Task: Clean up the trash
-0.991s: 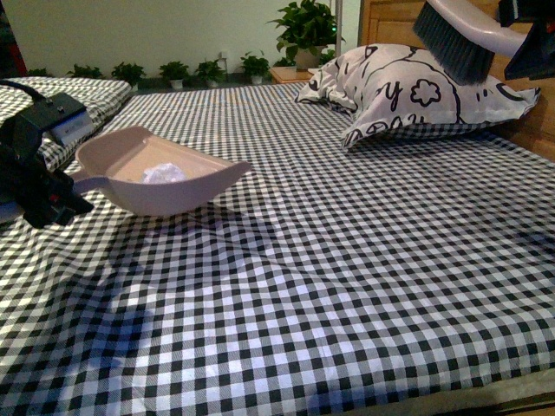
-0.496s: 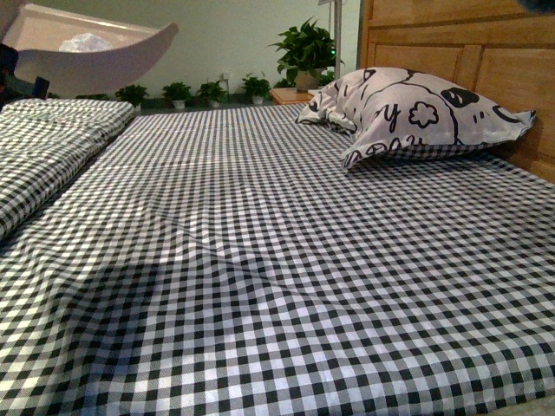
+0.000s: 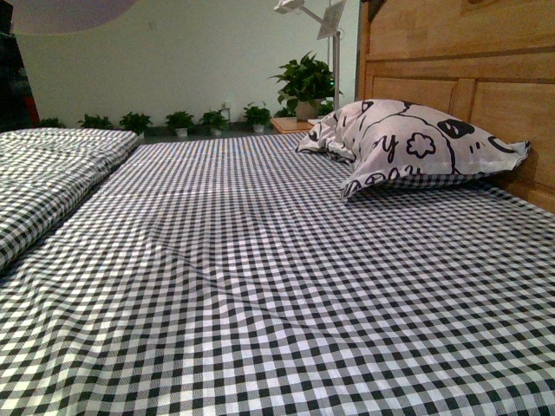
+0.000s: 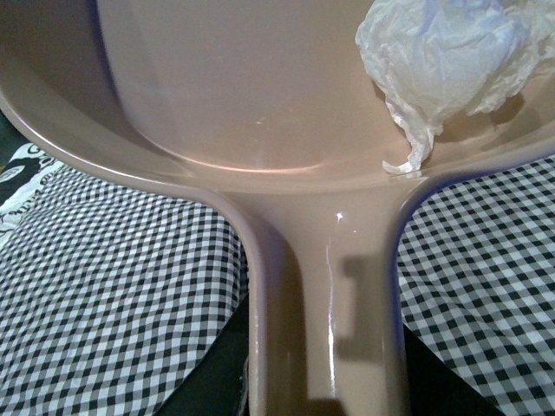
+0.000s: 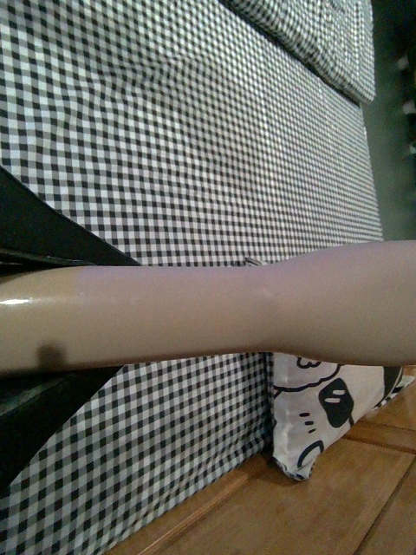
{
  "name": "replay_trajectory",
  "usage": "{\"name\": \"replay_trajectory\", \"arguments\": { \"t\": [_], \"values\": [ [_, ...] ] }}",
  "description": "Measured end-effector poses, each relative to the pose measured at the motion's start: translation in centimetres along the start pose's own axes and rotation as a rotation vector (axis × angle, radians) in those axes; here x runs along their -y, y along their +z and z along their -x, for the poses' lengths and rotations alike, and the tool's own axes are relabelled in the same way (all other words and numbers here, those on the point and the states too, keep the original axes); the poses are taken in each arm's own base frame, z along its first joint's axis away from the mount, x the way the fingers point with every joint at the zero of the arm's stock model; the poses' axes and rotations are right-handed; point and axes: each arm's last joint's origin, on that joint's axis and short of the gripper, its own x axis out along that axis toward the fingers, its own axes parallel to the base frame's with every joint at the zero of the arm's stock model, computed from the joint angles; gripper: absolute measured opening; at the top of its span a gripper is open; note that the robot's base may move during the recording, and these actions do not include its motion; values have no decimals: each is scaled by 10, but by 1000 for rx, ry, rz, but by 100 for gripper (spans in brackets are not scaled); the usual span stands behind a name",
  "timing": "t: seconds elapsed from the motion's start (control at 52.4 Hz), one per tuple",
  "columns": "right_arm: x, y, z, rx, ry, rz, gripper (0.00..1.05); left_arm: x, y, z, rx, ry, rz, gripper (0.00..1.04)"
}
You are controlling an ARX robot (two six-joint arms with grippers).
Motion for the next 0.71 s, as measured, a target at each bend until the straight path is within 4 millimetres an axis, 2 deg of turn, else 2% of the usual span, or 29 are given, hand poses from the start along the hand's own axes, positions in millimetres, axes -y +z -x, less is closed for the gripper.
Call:
{"name": "replay_trajectory", "arguments": {
  "t": [0.324, 0.515, 0.705],
  "values": [
    [-9, 8, 42, 87, -6, 6, 20, 3, -11, 33, -3, 41, 20, 24],
    [-13, 5, 55, 104, -20, -13, 20, 7, -21, 44, -18, 51, 44, 24],
    [-16, -1, 60, 93, -23, -27, 20, 10, -26, 51, -25, 53, 70, 24]
  ]
}}
